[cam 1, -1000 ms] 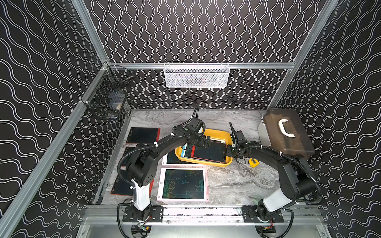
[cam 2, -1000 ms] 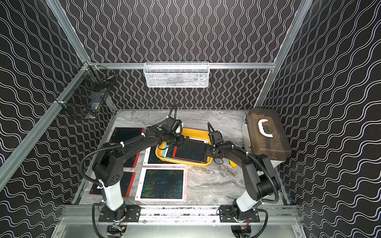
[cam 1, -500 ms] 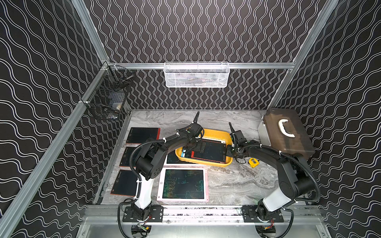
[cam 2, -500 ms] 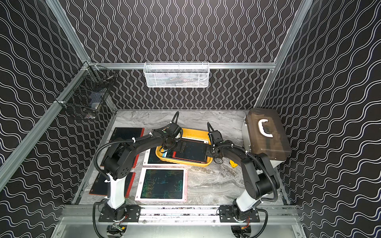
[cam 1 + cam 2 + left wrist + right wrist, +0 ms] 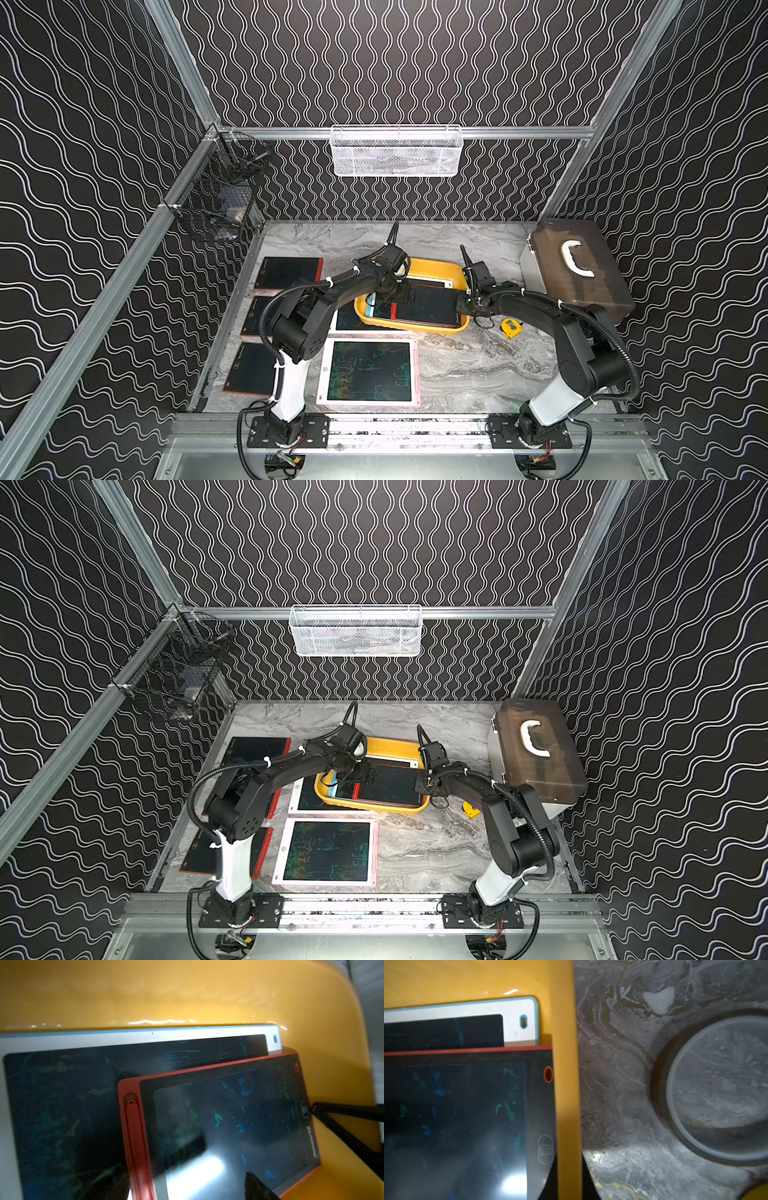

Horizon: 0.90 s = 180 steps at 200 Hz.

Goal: Take out the writing tablet from the storage box
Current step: Pick up the writing tablet from the storage box.

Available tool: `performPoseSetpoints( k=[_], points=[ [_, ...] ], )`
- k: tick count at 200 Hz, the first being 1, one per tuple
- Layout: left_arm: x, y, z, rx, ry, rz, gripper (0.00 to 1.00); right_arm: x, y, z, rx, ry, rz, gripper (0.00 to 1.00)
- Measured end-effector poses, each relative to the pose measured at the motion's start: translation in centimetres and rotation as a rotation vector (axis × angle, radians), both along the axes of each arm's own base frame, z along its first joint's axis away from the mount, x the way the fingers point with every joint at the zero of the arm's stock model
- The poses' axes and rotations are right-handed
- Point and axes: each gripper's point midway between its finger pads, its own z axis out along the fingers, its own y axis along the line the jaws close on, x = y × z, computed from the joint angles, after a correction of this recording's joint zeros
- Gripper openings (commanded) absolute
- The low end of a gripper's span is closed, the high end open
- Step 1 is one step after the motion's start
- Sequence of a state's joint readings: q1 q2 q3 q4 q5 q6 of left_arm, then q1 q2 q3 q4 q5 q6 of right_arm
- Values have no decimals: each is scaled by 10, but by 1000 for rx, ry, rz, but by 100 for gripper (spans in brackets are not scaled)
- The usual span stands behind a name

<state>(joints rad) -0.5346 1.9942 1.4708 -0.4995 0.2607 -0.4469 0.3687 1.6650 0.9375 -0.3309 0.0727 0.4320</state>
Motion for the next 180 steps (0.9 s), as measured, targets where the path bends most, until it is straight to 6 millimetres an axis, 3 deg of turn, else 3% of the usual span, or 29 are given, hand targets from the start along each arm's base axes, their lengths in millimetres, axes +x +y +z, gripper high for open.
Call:
performPoseSetpoints(
  k=[50, 96, 125, 180],
  points=[
    [5, -11, 61, -141, -62, 2, 88, 4, -4, 0, -25, -9, -9, 5],
    [7, -13, 57, -248, -17, 34, 88, 4, -8, 1, -43, -14, -21, 5],
    [-13, -40, 71, -422, 73, -39, 86, 4, 0, 3, 3, -15, -30, 6],
    [-11, -44, 88, -482, 75, -47, 90, 5, 1, 2, 12, -13, -37, 6]
  ],
)
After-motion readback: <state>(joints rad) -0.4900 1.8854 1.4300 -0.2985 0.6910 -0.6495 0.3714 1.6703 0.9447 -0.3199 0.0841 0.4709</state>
